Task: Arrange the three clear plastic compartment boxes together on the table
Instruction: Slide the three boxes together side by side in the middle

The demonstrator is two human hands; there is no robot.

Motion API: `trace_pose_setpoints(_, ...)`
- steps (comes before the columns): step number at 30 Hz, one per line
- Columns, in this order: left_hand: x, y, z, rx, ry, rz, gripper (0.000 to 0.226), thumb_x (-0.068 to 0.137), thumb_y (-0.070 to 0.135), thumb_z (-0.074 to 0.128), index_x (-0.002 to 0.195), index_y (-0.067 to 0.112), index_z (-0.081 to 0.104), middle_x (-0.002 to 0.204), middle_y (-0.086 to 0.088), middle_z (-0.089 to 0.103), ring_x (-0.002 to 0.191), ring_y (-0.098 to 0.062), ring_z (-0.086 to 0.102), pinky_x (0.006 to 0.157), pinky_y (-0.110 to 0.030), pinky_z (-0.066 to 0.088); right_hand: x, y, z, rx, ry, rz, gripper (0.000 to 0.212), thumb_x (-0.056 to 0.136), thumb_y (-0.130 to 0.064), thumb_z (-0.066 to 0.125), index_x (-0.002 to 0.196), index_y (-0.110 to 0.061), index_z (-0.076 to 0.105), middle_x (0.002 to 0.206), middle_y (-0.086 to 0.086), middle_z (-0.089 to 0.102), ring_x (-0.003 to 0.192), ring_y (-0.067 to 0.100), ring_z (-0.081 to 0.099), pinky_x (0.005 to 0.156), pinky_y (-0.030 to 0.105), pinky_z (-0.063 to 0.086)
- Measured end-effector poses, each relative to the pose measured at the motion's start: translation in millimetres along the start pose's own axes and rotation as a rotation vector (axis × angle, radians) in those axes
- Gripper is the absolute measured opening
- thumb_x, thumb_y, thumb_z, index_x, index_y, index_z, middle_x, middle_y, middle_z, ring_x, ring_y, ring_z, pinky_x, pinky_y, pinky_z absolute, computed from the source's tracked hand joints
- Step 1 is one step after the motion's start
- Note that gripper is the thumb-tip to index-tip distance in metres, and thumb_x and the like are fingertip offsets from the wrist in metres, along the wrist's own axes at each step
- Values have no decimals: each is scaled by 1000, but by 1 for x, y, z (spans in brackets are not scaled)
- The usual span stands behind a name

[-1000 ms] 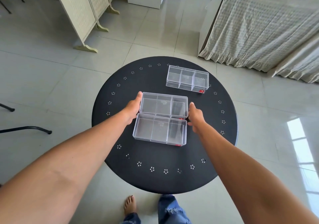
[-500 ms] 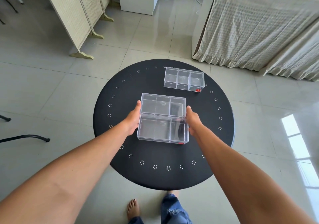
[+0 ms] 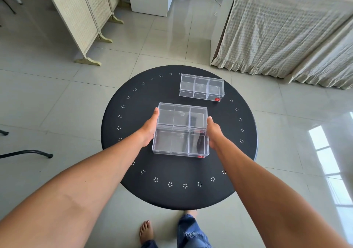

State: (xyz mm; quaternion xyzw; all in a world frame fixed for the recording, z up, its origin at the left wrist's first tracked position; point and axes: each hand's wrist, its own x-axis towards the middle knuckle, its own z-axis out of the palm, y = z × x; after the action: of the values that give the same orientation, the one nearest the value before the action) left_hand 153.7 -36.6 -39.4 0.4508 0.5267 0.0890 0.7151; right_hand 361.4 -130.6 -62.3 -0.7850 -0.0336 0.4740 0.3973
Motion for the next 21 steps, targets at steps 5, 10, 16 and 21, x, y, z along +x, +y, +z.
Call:
trace_pose_setpoints(5, 3, 4, 5, 1, -7, -2, 78, 89, 77, 18, 148, 31, 39, 156, 1, 41, 145, -18, 36, 105, -31, 30, 4, -3, -4, 10, 3, -4, 67, 104, -53, 31, 150, -5, 43, 149, 11, 51, 136, 33, 49, 113, 43, 39)
trace_pose_setpoints(10, 5, 5, 5, 9, -2, -9, 81, 87, 79, 20, 150, 31, 38, 157, 0, 40, 145, -20, 36, 120, -40, 24, 7, -3, -6, -8, -2, -16, 66, 105, -51, 31, 146, -3, 47, 142, 13, 57, 131, 34, 54, 113, 44, 41)
trace_pose_setpoints(16, 6, 5, 6, 30, -3, -11, 83, 87, 79, 18, 154, 32, 30, 162, 0, 31, 150, -20, 27, 124, -44, 17, 5, -4, -7, -16, 8, -17, 68, 105, -53, 31, 147, -3, 47, 144, 13, 56, 132, 35, 53, 113, 44, 42)
trace_pose_setpoints(21, 7, 4, 5, 35, -3, -13, 84, 86, 79, 18, 155, 31, 28, 163, 0, 29, 150, -20, 26, 123, -43, 17, 3, -4, -7, -3, -6, -21, 67, 104, -54, 31, 145, -3, 50, 141, 13, 58, 129, 35, 56, 113, 47, 43)
